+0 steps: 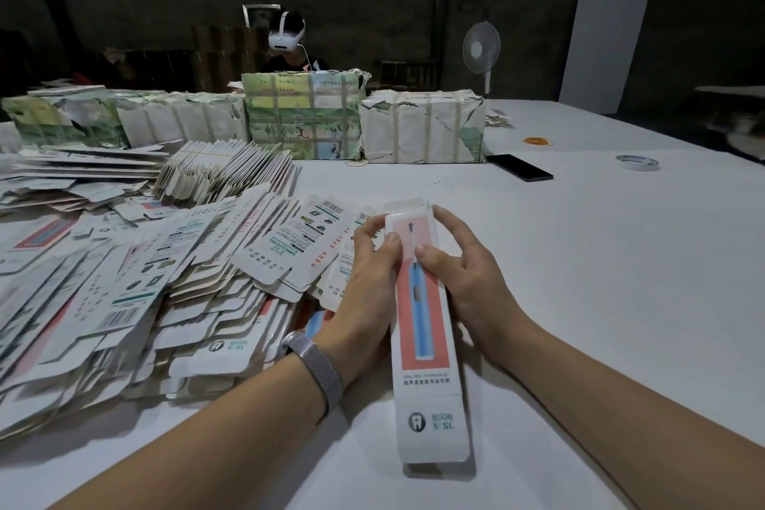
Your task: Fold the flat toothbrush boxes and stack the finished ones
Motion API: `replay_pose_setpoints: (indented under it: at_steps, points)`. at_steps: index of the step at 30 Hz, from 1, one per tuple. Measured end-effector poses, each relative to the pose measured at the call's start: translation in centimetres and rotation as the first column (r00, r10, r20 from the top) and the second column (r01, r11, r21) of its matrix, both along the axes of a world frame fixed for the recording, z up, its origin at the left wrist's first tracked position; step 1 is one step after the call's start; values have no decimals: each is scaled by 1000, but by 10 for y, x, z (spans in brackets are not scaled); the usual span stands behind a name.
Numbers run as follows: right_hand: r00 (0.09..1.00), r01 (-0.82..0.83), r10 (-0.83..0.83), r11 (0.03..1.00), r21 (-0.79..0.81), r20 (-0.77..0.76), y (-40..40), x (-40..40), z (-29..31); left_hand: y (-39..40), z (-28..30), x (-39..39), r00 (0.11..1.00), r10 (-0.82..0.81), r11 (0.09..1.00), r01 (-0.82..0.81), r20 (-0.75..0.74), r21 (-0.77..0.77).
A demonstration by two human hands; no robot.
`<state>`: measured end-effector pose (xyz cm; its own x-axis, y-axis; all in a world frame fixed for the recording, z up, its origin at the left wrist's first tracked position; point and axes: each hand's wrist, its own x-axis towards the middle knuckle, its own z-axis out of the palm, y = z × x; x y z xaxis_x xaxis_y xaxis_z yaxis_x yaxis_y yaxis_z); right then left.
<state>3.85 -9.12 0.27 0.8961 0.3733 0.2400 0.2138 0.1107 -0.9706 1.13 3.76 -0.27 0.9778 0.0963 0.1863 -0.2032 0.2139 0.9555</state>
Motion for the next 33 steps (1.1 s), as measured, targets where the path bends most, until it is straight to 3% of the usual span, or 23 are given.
replay_pose_setpoints:
  at_steps: [13, 23, 33]
  points:
    - [993, 104, -100, 993, 54, -67, -2, 7, 0, 2, -2, -1, 999, -27, 994, 31, -36, 105]
    - [988, 93, -67, 977, 193, -138, -4, 12, -2, -1, -3, 4, 998, -47, 997, 50, -52, 59]
    - [992, 90, -71, 979, 185, -103, -4, 12, -2, 0, -7, 5, 997, -73, 997, 73, -23, 30]
